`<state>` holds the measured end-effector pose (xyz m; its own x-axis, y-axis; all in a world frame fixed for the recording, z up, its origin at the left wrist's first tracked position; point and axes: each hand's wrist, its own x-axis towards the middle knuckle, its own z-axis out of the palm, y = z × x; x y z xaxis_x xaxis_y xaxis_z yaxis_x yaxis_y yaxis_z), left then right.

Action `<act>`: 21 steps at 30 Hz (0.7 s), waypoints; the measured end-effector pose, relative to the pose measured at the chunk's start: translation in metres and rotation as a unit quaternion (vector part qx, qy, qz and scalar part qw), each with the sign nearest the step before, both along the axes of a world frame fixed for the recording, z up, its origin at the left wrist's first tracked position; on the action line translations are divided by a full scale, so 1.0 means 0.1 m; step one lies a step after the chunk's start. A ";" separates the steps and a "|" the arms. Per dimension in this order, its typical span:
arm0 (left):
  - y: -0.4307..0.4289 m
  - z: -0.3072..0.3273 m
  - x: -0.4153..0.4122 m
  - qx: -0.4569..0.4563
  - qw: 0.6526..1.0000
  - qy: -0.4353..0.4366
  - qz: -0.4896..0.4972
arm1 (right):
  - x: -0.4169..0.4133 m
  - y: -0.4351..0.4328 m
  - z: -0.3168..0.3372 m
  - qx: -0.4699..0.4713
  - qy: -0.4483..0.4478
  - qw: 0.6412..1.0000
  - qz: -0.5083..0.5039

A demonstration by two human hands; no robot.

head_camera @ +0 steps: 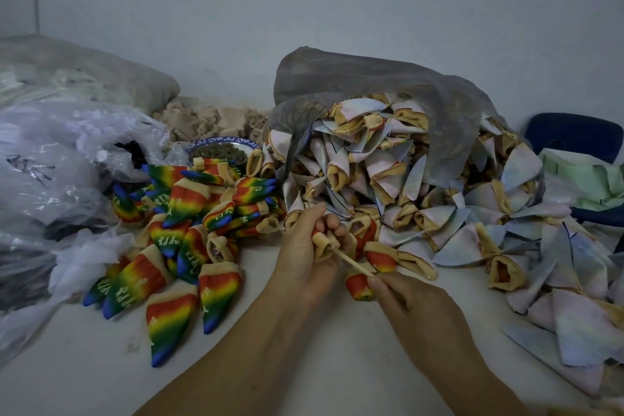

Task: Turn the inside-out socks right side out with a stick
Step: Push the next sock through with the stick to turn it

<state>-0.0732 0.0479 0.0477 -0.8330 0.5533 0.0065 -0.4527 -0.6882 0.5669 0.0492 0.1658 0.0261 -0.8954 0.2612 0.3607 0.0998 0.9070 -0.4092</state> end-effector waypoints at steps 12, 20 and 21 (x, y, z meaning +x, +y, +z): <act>0.05 -0.08 -0.02 -0.073 0.997 -0.006 -0.010 | 0.02 0.01 0.03 0.043 0.026 0.998 -0.035; 0.01 -0.03 -0.06 -0.062 0.995 0.012 0.083 | 0.03 0.01 0.06 0.040 0.023 0.998 -0.043; 0.02 -0.03 -0.06 -0.070 0.992 0.024 0.099 | 0.03 0.00 0.05 0.034 0.015 0.998 -0.042</act>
<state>-0.0787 0.0498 0.0444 -0.9262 0.3767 -0.0165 -0.2865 -0.6746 0.6803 0.0518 0.1655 0.0310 -0.8604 0.3082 0.4058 0.1649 0.9219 -0.3506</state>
